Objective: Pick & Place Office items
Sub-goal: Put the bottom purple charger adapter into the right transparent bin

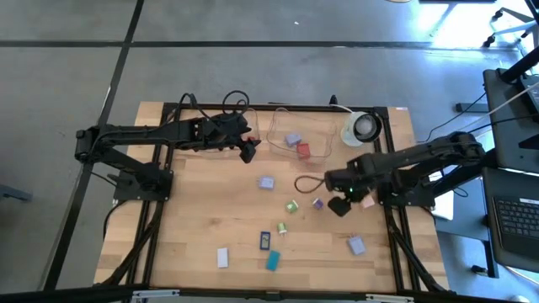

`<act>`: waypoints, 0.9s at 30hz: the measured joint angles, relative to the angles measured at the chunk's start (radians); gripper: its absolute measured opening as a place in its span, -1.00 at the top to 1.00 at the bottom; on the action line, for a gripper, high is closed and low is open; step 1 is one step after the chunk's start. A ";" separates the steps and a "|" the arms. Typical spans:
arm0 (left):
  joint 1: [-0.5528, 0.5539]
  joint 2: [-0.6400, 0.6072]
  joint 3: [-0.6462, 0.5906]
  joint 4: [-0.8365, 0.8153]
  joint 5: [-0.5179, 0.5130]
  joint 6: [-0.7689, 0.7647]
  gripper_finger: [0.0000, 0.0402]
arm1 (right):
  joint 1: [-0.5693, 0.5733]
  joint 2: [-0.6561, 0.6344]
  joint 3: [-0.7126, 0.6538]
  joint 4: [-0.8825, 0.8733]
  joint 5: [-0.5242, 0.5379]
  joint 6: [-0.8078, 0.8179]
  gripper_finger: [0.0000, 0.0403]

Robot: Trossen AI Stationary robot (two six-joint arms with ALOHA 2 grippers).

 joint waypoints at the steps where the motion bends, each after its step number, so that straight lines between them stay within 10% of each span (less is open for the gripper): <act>1: 0.000 0.000 0.000 -0.002 0.000 0.000 -0.39 | 0.022 0.003 -0.017 0.012 -0.023 0.053 -0.43; 27: 0.000 0.000 0.000 -0.001 -0.036 0.011 -0.39 | 0.405 0.011 -0.317 0.573 -0.106 0.854 -0.72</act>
